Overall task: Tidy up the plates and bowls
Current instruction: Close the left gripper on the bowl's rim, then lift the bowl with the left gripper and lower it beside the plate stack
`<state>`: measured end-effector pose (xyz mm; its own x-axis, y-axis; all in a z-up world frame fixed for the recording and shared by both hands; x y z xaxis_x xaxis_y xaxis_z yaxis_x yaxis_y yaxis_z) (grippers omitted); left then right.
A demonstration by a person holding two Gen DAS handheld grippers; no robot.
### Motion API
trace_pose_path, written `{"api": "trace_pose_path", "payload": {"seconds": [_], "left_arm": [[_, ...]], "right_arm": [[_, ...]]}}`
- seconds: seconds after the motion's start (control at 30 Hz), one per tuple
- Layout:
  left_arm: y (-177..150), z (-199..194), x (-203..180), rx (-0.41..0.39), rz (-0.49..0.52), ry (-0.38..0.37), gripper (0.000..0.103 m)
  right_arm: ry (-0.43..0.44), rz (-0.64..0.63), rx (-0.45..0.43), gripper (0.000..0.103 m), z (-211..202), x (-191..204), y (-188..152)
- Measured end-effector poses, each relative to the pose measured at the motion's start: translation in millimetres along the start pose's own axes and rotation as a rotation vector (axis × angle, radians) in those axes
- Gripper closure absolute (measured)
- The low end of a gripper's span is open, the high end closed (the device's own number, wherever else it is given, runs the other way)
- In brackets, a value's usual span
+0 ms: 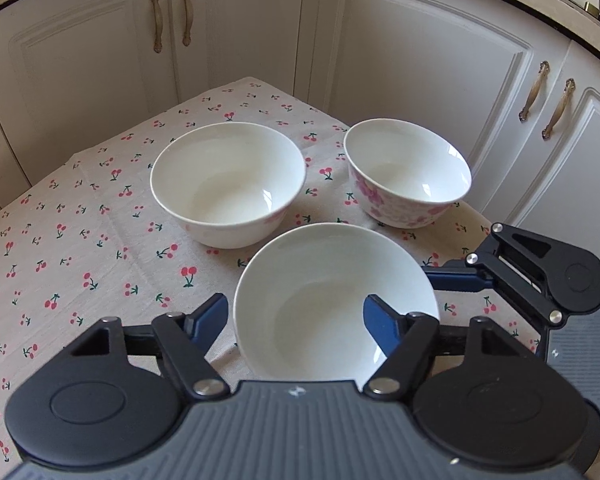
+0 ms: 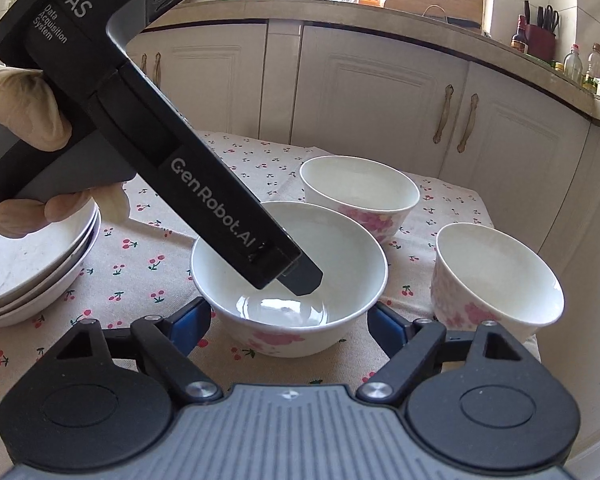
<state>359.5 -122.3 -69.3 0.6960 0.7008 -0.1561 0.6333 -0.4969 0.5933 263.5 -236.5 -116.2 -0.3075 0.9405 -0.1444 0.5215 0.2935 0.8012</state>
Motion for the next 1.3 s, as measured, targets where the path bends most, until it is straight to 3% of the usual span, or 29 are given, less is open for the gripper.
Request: {"api": "trace_pose_path", "payload": {"seconds": [0.63, 1.3], "left_arm": [[-4, -8, -12, 0.008, 0.020, 0.011, 0.039], [-35, -53, -64, -0.036, 0.023, 0.016, 0.039]], "right_arm": [[0.008, -0.006, 0.007, 0.015, -10, 3, 0], [0.031, -0.037, -0.017, 0.015, -80, 16, -9]]}}
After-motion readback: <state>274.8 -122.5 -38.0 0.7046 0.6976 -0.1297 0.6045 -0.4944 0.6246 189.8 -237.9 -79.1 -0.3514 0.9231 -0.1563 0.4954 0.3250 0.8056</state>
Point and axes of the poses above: each gripper's, at about its wrist camera, not at the fingertips, and z roughly the way its jaws point, x to its left, y to its top, the point moved 1 cm from there along z, roughly the way its jaws point, and after that the axes turned 6 degrees about -y, right-handed, at the moved point
